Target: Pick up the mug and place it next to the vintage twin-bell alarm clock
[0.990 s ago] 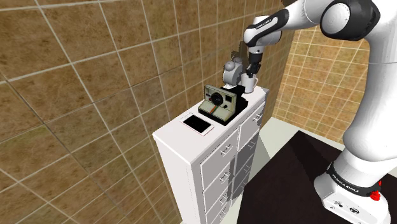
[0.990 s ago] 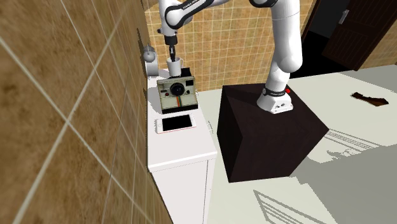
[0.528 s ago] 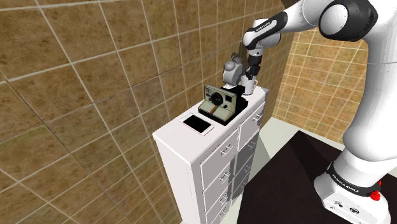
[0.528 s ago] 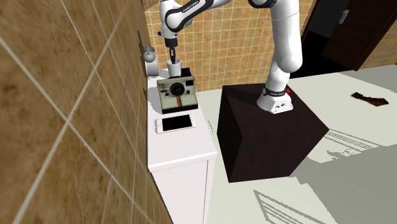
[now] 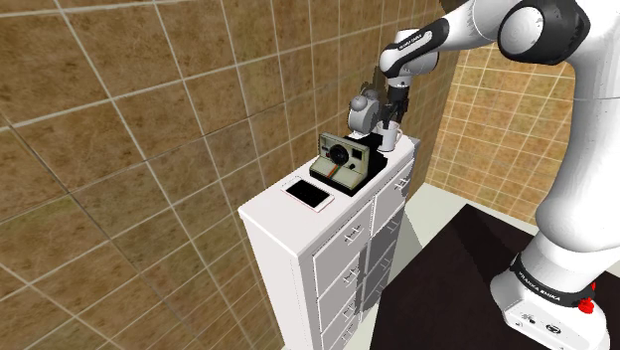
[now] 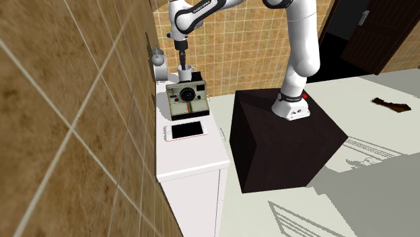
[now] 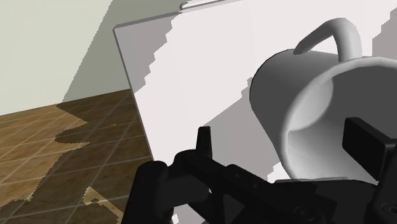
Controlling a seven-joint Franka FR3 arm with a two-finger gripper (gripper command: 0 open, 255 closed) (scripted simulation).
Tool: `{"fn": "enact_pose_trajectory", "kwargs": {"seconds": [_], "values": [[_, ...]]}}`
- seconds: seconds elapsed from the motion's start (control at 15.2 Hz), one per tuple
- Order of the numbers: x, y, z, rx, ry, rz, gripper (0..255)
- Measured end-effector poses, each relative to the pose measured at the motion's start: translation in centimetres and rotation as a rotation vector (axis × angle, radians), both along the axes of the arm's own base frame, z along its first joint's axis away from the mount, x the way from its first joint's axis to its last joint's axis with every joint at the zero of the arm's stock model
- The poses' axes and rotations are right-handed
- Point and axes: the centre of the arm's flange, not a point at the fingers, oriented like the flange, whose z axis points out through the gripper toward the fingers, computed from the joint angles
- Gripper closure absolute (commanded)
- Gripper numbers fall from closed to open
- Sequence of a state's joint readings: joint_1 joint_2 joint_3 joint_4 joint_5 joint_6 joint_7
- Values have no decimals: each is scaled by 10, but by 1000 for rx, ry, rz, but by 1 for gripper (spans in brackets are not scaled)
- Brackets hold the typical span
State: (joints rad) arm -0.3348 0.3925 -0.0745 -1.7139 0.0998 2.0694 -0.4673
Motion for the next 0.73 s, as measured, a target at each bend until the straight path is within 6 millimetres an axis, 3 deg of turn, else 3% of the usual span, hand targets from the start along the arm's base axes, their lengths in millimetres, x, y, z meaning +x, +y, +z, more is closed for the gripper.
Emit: {"fn": "enact_pose_trajectory", "kwargs": {"seconds": [0.33,0.73], "values": [[0,-3,44,0,-1,0,0],[0,-3,50,0,0,0,0]]}}
